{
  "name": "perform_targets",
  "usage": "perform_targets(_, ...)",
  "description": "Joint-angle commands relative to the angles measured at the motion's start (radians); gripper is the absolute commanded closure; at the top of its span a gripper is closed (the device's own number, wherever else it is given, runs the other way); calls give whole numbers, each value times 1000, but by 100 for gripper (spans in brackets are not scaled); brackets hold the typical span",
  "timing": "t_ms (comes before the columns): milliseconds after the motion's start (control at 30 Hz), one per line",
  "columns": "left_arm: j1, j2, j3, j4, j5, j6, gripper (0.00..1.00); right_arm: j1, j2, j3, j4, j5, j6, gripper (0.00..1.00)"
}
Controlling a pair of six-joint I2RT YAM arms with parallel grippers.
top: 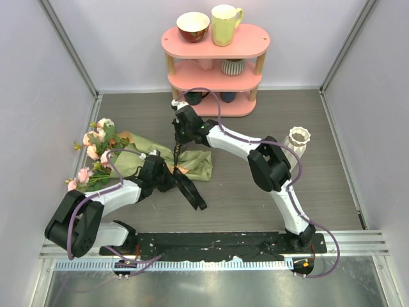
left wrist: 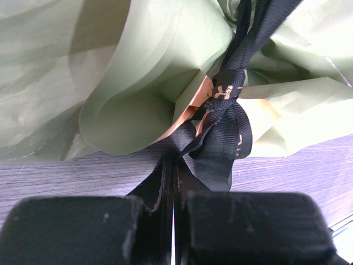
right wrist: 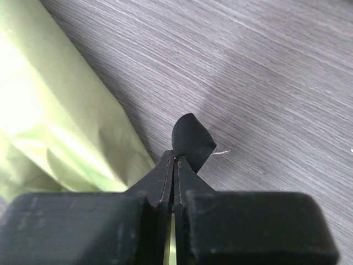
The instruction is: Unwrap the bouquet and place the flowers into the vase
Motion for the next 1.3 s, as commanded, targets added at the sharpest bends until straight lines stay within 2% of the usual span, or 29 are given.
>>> perform_targets(0, 3, 20, -21, -37, -8, 2, 100, -1, -156, -31, 84, 19, 31, 91)
perform_targets(200, 5, 14, -21, -35, 3, -1, 100, -1, -238, -114, 154, 10, 59, 92)
perform_targets(467, 5, 6, -17, -49, 6, 2, 100, -1, -249, -126, 161, -13, 73, 92)
perform_targets(533, 3, 3, -15, -51, 4, 3, 100, -1, -252, -131, 157, -23, 88, 96)
perform_targets(567, 3, 2, -17, -51, 4, 2, 100, 1, -264, -147, 155, -24, 97, 99)
perform_targets(633, 5, -3, -17, -55, 3, 3, 100, -1, -284, -176, 161, -23, 119, 99)
perform_targets(767, 5, -8, -6, -69, -6, 5, 100, -1, -379, -336, 235, -27, 133, 98)
perform_targets(933, 5, -24, -3, -86, -13, 12, 100, -8, -491, -506, 284, -99, 119, 92)
perform_targets(1033, 5, -34, -6, -86, -14, 12, 100, -19, -532, -626, 370, -148, 116, 83)
perform_targets(1067, 5, -35, -9, -84, -14, 12, 100, -27, -538, -662, 399, -162, 132, 75)
perform_targets(1133, 5, -35, -14, -86, -13, 12, 100, -51, -546, -690, 433, -213, 157, 68)
perform_targets(1167, 3, -35, -14, -86, -13, 12, 100, -62, -555, -710, 443, -225, 186, 60)
perform_targets(1267, 5, -35, -17, -86, -11, 14, 100, -97, -561, -730, 468, -279, 243, 53)
